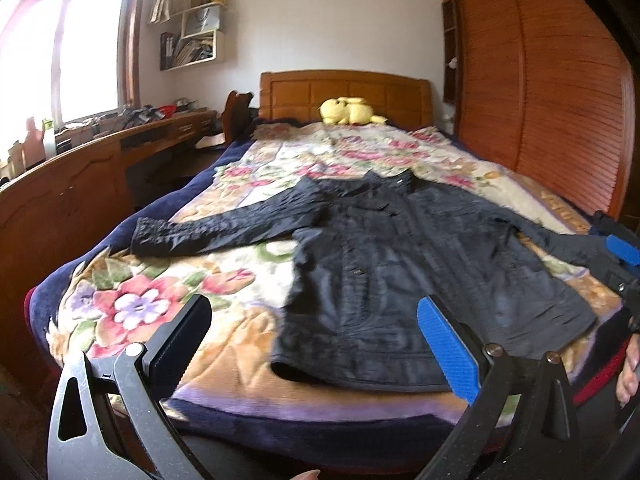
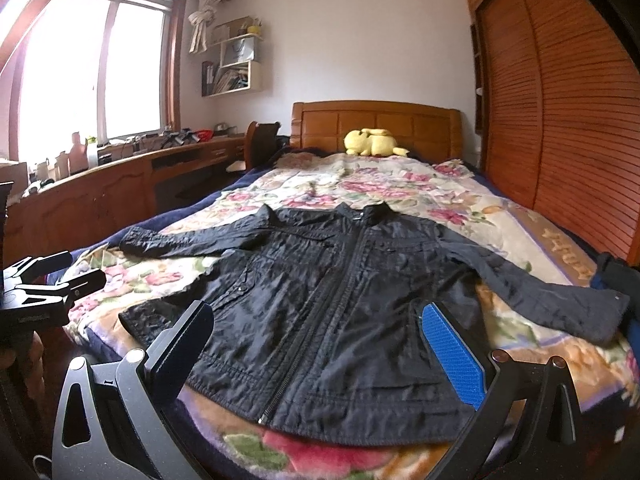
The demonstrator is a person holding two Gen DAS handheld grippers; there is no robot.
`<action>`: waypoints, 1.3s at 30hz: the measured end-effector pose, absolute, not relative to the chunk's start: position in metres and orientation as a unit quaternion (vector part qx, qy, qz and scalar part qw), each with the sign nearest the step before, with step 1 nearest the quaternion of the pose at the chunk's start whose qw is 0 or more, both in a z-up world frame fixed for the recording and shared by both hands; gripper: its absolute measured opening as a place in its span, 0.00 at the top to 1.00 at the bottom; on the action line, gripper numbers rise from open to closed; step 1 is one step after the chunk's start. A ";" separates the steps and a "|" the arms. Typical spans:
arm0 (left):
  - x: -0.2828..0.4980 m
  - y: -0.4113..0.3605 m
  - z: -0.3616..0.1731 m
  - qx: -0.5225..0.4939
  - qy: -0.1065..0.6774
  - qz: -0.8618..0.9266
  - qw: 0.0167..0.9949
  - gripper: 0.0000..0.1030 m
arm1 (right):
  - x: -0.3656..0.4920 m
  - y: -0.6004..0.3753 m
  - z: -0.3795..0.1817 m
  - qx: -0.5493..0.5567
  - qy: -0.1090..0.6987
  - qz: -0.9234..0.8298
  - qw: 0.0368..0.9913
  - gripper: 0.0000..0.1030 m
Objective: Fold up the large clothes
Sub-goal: 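Reach the left tool to the sleeve cuff nearest it and grasp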
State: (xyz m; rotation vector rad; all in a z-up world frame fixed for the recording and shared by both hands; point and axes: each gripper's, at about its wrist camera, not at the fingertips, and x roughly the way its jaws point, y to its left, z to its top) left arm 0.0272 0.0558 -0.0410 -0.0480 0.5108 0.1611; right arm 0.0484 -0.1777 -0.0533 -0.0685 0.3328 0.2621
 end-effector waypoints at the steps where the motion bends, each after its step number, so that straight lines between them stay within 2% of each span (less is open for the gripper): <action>1: 0.031 0.062 -0.046 -0.024 0.257 0.086 0.962 0.00 | 0.052 -0.176 -0.054 -0.037 0.166 0.132 0.976 0.00; 23: 0.097 0.177 -0.096 -0.019 0.302 0.124 0.945 0.00 | 0.156 -0.111 -0.092 -0.098 0.218 0.196 0.951 0.00; 31: 0.133 0.248 -0.103 -0.027 0.324 0.125 0.937 0.00 | 0.178 -0.071 -0.087 -0.124 0.215 0.231 0.941 0.00; 39: 0.155 0.313 -0.112 -0.073 0.338 0.140 0.928 0.00 | 0.198 -0.052 -0.112 -0.129 0.249 0.250 0.927 0.00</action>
